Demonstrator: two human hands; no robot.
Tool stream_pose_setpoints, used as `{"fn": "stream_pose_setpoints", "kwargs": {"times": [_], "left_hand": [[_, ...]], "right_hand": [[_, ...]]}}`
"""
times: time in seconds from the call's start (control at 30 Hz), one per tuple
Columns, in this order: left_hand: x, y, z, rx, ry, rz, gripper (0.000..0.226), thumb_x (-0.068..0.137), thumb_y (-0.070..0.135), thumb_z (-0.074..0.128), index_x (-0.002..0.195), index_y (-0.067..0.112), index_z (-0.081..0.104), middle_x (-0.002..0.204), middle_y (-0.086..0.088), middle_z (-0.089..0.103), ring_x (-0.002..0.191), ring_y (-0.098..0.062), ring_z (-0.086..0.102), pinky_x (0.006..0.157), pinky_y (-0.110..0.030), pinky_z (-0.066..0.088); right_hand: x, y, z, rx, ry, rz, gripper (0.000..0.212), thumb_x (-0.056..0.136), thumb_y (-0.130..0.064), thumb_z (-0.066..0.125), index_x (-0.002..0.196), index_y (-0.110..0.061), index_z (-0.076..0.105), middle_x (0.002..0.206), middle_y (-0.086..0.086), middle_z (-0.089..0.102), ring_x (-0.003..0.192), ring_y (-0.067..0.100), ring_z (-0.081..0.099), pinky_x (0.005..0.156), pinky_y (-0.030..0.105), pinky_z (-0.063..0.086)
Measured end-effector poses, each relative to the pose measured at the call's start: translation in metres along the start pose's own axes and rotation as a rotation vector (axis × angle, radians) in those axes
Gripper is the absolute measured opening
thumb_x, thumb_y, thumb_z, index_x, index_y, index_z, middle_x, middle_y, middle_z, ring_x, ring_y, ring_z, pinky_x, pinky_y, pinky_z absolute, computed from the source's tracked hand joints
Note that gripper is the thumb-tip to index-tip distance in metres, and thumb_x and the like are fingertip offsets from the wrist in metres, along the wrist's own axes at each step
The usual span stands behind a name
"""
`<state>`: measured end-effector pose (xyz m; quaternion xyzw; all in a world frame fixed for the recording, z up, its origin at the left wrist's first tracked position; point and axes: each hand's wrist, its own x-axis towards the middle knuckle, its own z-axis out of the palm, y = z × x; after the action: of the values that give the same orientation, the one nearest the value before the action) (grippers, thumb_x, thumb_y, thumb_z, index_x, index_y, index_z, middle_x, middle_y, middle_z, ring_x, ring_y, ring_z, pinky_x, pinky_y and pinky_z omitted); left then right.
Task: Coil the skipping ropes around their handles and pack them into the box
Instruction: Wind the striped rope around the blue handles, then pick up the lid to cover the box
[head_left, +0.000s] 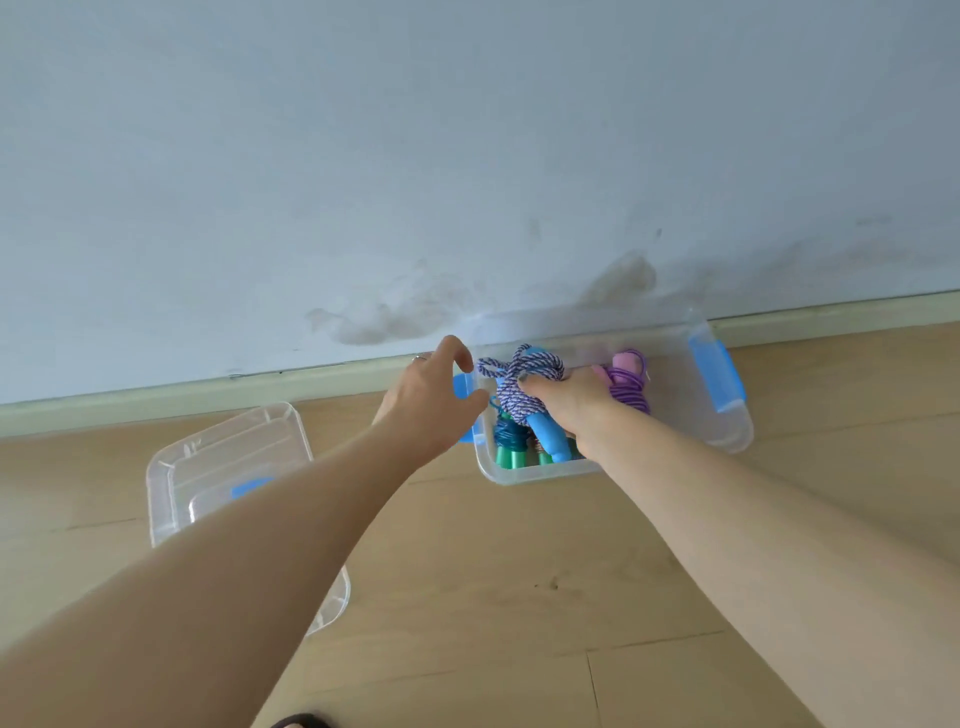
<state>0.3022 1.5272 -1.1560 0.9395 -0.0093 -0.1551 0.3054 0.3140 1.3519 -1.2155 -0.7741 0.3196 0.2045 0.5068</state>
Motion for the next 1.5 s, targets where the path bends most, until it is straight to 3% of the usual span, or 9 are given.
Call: {"fn": "stream_pose_setpoints", "kwargs": {"times": [0.1,0.27,0.4,0.53,0.67,0.83,1.07,1.27,1.5], "left_hand": [[0.001,-0.015,0.012,-0.094,0.048,0.008,0.019,0.091,0.043,0.055,0.094,0.026,0.046,0.074,0.004,0.049,0.064,-0.018,0.047,0.055,-0.031,0.036],[-0.015,-0.056,0.006,-0.020,0.111,-0.136,0.022,0.097,0.044,0.039,0.097,0.024,0.048,0.093,0.003,0.055,0.079,-0.022,0.055,0.066,-0.037,0.046],[-0.036,-0.116,-0.017,0.108,0.147,-0.392,0.033,0.095,0.039,0.049,0.119,0.017,0.041,0.115,-0.008,0.050,0.103,-0.030,0.052,0.080,-0.040,0.044],[-0.058,-0.172,-0.034,0.107,0.127,-0.701,0.062,0.086,0.044,0.063,0.129,0.015,0.031,0.131,-0.015,0.040,0.124,-0.034,0.036,0.095,-0.044,0.040],[-0.079,-0.224,-0.053,-0.137,0.212,-1.084,0.086,0.077,0.046,0.075,0.137,0.012,0.023,0.148,-0.024,0.024,0.133,-0.038,0.029,0.107,-0.052,0.033],[-0.112,-0.268,-0.052,-0.284,0.195,-1.258,0.100,0.070,0.047,0.083,0.140,0.008,0.023,0.149,-0.021,0.024,0.129,-0.041,0.039,0.102,-0.055,0.040],[-0.125,-0.275,-0.053,-0.525,0.128,-1.159,0.072,0.061,0.042,0.091,0.110,0.004,0.054,0.102,-0.010,0.060,0.083,-0.027,0.058,0.076,-0.038,0.051],[-0.129,-0.230,-0.104,-0.855,0.096,-0.850,0.027,0.077,0.013,0.081,0.090,0.014,0.058,0.081,-0.007,0.055,0.069,-0.019,0.056,0.065,-0.031,0.054],[-0.122,-0.084,-0.181,0.035,0.046,-0.296,0.023,0.074,0.007,0.058,0.066,0.018,0.040,0.066,-0.002,0.045,0.061,-0.023,0.040,0.055,-0.029,0.033]], "right_hand": [[0.006,0.004,0.016,-0.066,0.005,-0.035,0.088,0.041,-0.069,0.060,0.106,-0.010,0.066,0.101,0.012,0.073,0.090,0.032,0.071,0.081,0.049,0.060],[-0.029,-0.026,0.017,-0.718,0.215,-0.193,0.058,0.090,-0.053,0.054,0.115,0.000,0.058,0.115,0.018,0.060,0.109,0.036,0.057,0.088,0.038,0.046],[-0.070,-0.051,0.041,-0.407,0.513,-0.646,0.019,0.096,-0.016,0.047,0.109,-0.002,0.051,0.112,0.015,0.054,0.101,0.035,0.054,0.080,0.044,0.043],[-0.112,-0.059,0.099,-0.282,0.236,-0.859,0.013,0.094,-0.011,0.048,0.105,-0.007,0.053,0.102,0.008,0.059,0.087,0.027,0.056,0.072,0.038,0.042],[-0.122,-0.030,0.165,-0.461,-0.406,-0.376,0.036,0.096,-0.029,0.047,0.131,-0.020,0.053,0.123,0.000,0.061,0.099,0.020,0.058,0.081,0.029,0.046],[-0.122,0.001,0.216,-0.482,-0.574,-0.124,0.061,0.091,-0.029,0.048,0.150,-0.019,0.034,0.136,0.004,0.055,0.120,0.024,0.054,0.095,0.033,0.043],[-0.129,-0.006,0.217,-0.391,-0.562,-0.012,0.057,0.092,-0.026,0.046,0.148,-0.022,0.039,0.137,0.001,0.051,0.125,0.023,0.049,0.098,0.032,0.039],[-0.147,-0.054,0.178,-0.437,-0.529,-0.113,0.058,0.101,-0.053,0.022,0.142,-0.018,0.042,0.142,0.009,0.047,0.126,0.029,0.050,0.107,0.037,0.036],[-0.177,-0.142,0.038,0.210,-0.398,-0.040,0.075,0.097,-0.066,0.026,0.148,-0.012,0.036,0.116,0.025,0.060,0.102,0.039,0.065,0.091,0.046,0.055]]}}
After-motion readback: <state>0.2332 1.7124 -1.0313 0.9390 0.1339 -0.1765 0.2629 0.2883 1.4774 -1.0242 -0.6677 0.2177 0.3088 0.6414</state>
